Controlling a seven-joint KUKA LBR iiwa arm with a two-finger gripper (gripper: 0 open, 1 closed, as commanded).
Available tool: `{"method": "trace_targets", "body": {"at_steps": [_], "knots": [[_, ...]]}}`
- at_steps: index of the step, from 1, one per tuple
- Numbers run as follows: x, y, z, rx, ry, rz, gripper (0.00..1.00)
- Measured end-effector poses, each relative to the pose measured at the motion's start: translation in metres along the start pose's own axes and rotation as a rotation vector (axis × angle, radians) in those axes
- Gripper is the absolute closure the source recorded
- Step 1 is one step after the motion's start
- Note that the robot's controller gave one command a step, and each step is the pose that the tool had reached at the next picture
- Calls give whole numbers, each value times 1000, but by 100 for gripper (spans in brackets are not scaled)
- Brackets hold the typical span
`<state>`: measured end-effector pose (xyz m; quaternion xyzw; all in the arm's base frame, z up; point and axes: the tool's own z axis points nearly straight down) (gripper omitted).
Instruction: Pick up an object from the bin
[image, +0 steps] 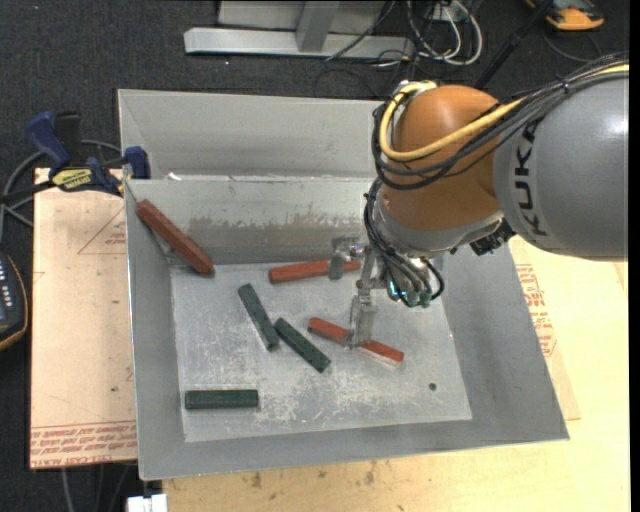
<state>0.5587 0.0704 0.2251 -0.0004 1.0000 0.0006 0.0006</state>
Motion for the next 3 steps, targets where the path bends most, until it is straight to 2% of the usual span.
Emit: {"method": "trace_targets", "body": {"at_steps": [1, 2, 3], "knots": [[4, -2, 158, -1, -1, 112, 0], [10, 42, 154, -2, -3, 275, 0], [0, 33, 154, -1, -3, 286, 0]]}}
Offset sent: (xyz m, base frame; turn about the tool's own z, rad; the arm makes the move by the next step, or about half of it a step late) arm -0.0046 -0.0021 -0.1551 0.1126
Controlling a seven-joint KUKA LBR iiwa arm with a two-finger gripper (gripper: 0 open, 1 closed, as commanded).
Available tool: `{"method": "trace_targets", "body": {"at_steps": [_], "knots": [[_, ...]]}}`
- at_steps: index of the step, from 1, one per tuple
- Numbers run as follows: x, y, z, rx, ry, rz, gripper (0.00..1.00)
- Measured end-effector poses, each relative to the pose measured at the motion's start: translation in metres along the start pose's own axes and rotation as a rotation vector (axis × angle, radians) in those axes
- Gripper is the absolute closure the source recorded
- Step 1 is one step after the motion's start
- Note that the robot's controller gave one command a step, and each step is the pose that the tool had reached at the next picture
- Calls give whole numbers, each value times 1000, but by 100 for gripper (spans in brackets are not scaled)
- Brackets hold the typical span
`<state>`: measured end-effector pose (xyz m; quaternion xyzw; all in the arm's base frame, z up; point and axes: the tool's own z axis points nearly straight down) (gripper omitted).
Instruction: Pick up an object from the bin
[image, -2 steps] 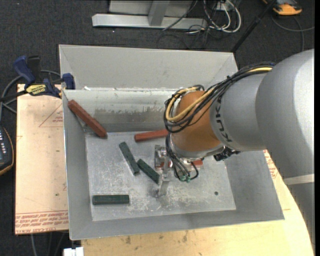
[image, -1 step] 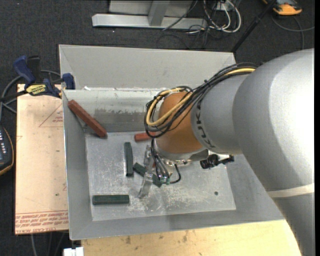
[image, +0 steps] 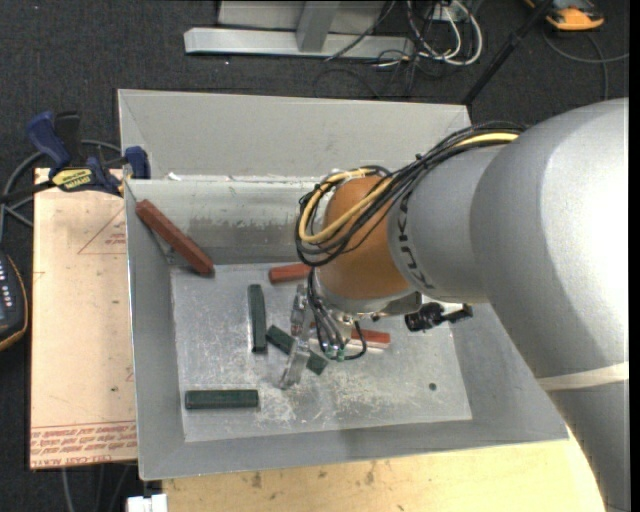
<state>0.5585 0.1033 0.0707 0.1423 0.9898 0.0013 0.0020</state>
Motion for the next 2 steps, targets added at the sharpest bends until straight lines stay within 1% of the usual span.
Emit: {"method": "trace_targets", "body": {"at_steps": [1, 2], "knots": [[0, 1, -1, 0, 2, -1, 100], [-24, -22, -164, -2, -7, 127, 100]]}}
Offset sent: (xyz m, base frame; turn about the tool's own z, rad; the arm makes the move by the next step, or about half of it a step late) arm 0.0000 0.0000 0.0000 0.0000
